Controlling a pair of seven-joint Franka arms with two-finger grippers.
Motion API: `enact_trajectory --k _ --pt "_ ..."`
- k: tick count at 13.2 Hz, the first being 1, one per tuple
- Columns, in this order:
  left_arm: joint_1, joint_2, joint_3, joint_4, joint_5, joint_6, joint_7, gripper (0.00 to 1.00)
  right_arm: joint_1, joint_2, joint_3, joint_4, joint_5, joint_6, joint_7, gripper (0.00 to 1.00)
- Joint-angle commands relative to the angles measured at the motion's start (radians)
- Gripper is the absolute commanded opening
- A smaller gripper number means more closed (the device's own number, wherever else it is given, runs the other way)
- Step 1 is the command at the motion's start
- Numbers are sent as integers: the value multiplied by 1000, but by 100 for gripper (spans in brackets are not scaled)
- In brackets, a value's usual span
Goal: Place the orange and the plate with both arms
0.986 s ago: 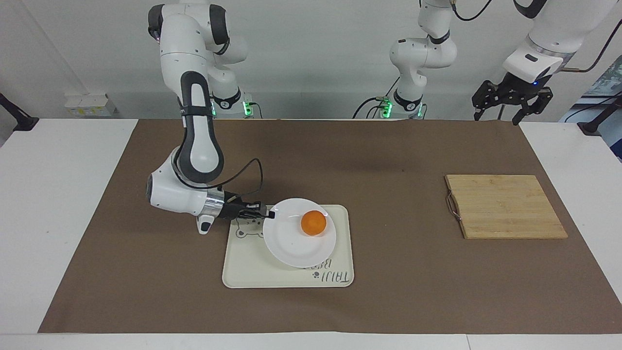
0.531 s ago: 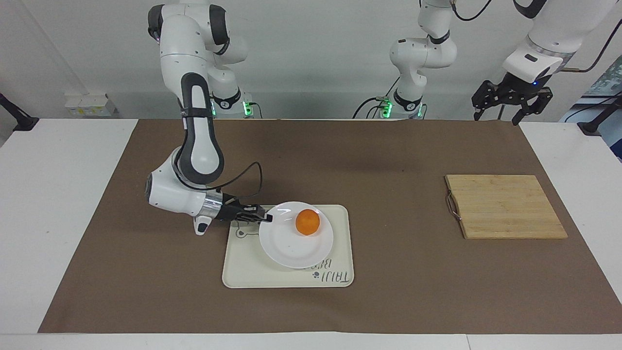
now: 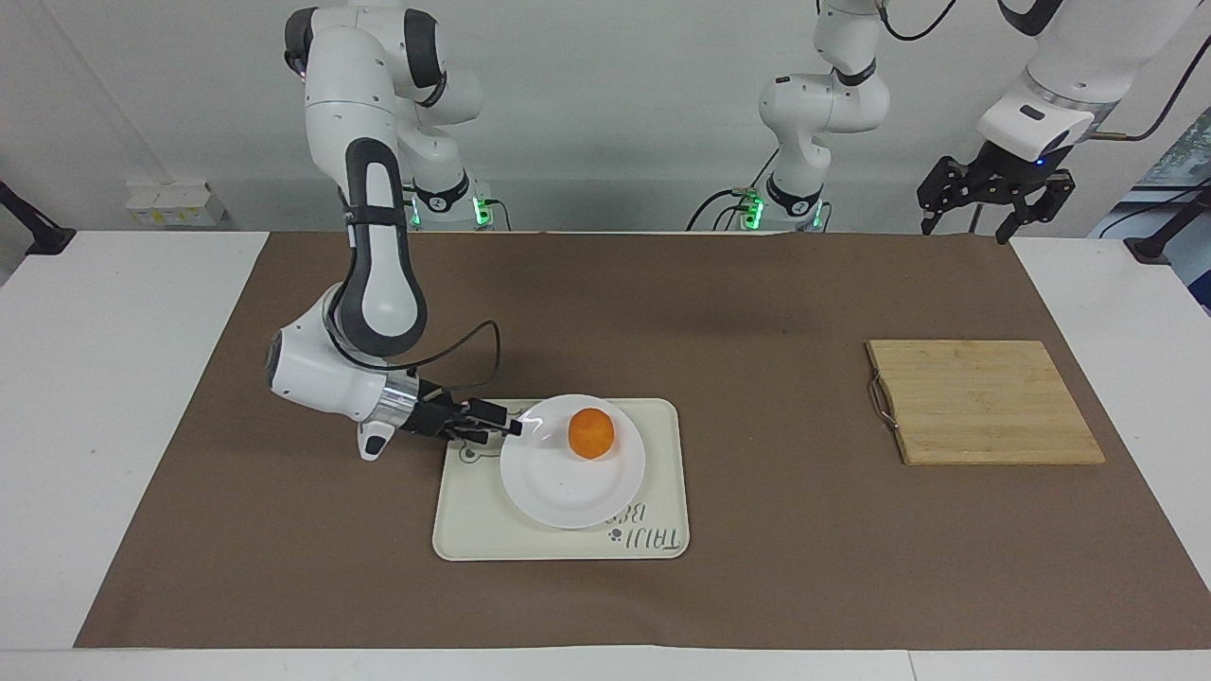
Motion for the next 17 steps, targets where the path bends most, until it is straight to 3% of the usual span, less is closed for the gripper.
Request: enact_trajectory --k 1,5,10,15,17 --pt "-1 -20 -7 -24 12 12 -14 100 -3 -33 3 39 -177 38 11 100" --pt "0 -20 -8 -24 10 12 -14 100 10 -129 6 39 -538 53 94 100" --pt "0 -20 -8 -22 10 12 -9 100 1 -246 2 36 -794 -51 209 100" --pt "0 -20 -8 -22 10 13 -8 100 -87 -361 -1 36 -832 -212 275 100" --pt "0 -20 -8 -22 10 12 -9 100 -92 -407 -8 37 -909 -244 275 100"
